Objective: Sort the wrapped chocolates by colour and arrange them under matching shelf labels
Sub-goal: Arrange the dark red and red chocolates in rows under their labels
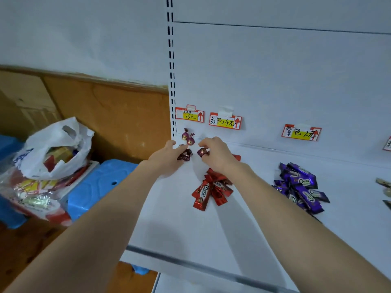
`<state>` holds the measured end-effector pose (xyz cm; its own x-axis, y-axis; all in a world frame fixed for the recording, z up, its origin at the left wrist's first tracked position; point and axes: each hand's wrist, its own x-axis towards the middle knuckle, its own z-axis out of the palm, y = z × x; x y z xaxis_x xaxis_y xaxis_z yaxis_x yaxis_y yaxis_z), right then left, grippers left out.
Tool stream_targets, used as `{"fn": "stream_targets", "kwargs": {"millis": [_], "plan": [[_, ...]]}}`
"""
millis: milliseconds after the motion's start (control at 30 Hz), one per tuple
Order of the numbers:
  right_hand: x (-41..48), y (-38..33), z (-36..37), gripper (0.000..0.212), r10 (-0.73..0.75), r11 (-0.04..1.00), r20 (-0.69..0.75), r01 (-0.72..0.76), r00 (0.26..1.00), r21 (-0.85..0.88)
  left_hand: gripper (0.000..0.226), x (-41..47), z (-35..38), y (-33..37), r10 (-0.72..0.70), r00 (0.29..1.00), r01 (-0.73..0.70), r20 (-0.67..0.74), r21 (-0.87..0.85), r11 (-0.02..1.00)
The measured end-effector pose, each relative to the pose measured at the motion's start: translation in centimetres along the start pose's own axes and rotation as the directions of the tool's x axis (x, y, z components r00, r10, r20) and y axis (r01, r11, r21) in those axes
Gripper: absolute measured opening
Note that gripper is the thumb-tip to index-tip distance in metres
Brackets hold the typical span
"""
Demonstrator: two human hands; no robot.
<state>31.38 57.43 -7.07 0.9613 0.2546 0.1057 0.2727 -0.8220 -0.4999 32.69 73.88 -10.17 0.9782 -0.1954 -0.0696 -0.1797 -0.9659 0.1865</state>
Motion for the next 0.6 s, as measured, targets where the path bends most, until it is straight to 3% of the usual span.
{"fn": "stream_targets", "kwargs": {"millis": [133, 367, 600], "plan": [[0.6, -0.1, 0.7, 0.032, 0.061, 0.997, -0.034, -0.060, 0.998, 0.039, 0.041, 0.8, 0.3, -0.4, 0.141, 0.989, -0.142, -0.052, -0.006, 0.990], [3.5, -1.1, 2.7, 0.033, 0.229, 0.973, -0.036, -0.227, 0.973, 0.050, 0.034, 0.9, 0.1, -1.8, 0.248, 0.962, -0.256, -0.114, -0.067, 0.964], [4.2, -2.1, 3.8, 0.028, 0.335, 0.942, -0.040, -0.334, 0.941, 0.033, 0.049, 0.6, 0.8, -3.3, 0.278, 0.948, -0.290, -0.157, -0.062, 0.955]]}}
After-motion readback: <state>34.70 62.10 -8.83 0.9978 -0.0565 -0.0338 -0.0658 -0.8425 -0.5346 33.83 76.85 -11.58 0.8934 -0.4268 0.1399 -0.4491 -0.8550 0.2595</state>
